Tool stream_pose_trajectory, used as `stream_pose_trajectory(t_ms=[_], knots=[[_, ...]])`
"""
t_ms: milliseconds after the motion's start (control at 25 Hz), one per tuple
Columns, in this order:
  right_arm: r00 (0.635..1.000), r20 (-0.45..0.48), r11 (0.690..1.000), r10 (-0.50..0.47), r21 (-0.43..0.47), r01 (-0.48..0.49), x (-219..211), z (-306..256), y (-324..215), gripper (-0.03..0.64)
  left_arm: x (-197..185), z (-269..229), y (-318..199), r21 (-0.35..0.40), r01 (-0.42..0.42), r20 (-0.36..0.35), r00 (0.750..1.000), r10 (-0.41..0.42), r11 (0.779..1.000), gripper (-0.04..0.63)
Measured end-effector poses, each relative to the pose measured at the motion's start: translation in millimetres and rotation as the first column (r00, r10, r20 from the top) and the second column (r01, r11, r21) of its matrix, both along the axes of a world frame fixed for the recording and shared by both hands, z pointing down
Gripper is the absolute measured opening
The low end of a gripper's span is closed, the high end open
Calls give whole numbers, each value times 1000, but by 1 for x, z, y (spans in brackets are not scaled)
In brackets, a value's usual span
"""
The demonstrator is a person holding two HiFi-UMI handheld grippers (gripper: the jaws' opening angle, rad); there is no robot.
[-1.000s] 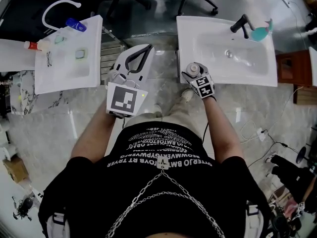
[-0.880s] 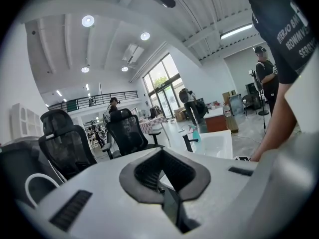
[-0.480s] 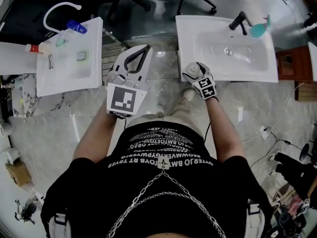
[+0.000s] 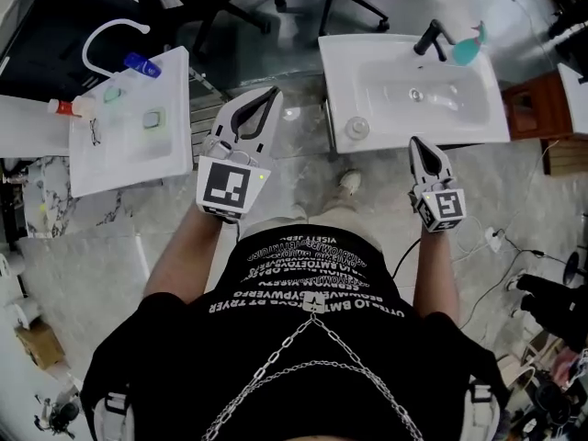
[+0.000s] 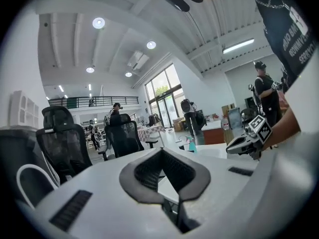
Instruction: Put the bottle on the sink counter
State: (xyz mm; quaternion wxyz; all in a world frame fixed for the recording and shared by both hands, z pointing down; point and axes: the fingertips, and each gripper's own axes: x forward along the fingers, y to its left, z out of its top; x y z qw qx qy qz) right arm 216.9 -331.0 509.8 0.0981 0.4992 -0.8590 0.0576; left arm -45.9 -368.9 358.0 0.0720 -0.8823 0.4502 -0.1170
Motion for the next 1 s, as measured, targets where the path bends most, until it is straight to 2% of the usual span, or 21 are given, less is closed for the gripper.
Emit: stream_pose_trajectory(t_ms=[200,320,520,840,1000], knots=[[989,-121,994,86,73,-77,-18,-76,-8,-3,-3,-22,16,71,-17,-79,997,22,997,6],[986,-143,992,86,99,-72,-39,-106,-6,-3,-8,-32,32,85,-35,-126,991,46,996,6],[984,-170,996,56,76,-43,-66,-126,21,-3,-19,-27,56,60,-54,-176,982,64,997,6],[982,-184,997,33,68,-21,-59,-133,73,-3,-12,-22,107,107,-23,-93,995,33,994,6],[986,-165,998,0,56,9,-54,-129,94,-3,-9,-29,137,121,16,-81,997,-6,992,6]])
